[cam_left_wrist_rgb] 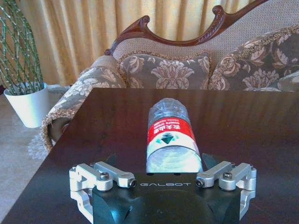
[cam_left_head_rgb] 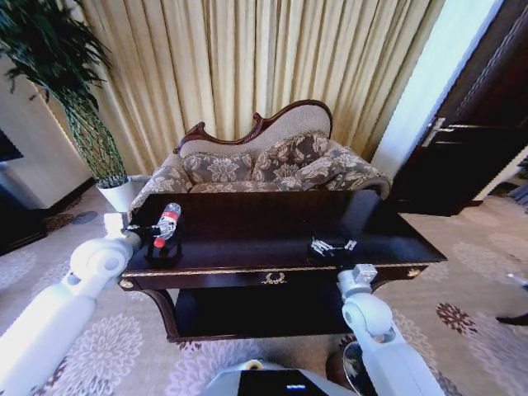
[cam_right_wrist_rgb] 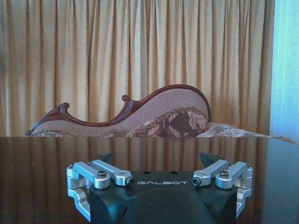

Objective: Move to the front of the table and place the trash on the table into the trash bin.

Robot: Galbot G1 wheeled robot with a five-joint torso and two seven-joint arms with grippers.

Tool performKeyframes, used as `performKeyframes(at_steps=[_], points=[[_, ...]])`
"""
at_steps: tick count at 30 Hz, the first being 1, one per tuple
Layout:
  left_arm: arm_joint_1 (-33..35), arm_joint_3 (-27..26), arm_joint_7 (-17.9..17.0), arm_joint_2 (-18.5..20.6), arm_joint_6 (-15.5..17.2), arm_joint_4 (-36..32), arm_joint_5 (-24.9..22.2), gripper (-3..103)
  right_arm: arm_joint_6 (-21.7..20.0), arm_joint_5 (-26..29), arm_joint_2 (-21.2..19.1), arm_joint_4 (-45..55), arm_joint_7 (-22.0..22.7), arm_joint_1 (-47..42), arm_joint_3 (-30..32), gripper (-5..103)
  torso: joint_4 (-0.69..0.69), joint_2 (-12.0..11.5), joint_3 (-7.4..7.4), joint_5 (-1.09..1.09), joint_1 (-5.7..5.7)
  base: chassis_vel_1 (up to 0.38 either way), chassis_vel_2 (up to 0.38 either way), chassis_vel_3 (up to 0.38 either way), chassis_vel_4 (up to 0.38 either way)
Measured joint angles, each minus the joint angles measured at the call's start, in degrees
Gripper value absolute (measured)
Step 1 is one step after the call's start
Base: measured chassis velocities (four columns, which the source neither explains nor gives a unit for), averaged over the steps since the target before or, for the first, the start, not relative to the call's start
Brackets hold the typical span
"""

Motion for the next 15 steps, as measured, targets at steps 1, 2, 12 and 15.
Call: performKeyframes(at_steps=[1,2,12,15], points=[[-0.06,0.21,-0.02,-0.17,0.00,0.01,-0.01,100,0.04,0.02,-0.04,0.02,0.00,0.00,0.02,100,0.00,0.00,0.00,0.00,0.00,0.000,0.000,0.000,0.000],[-0.07,0.30,-0.05,-0.28,0.00,0.01,-0.01,100,0.05,0.03,-0.07,0.04,0.00,0.00,0.02,100,0.00,0.00,0.00,0.00,0.00,0.000,0.000,0.000,0.000],[0.84,0.10,-0.83,-0.98,0.00,-0.25,-0.79,100,0.14,0.23,-0.49,0.10,0.08,0.21,0.01,100,0.00,0.00,0.00,0.00,0.00,0.000,0.000,0.000,0.000],[0.94,-0.06,-0.87,-1.07,0.00,-0.29,-1.00,99,0.15,0.22,-0.47,0.09,0.09,0.23,-0.03,100,0.00,0.00,0.00,0.00,0.00,0.000,0.000,0.000,0.000]])
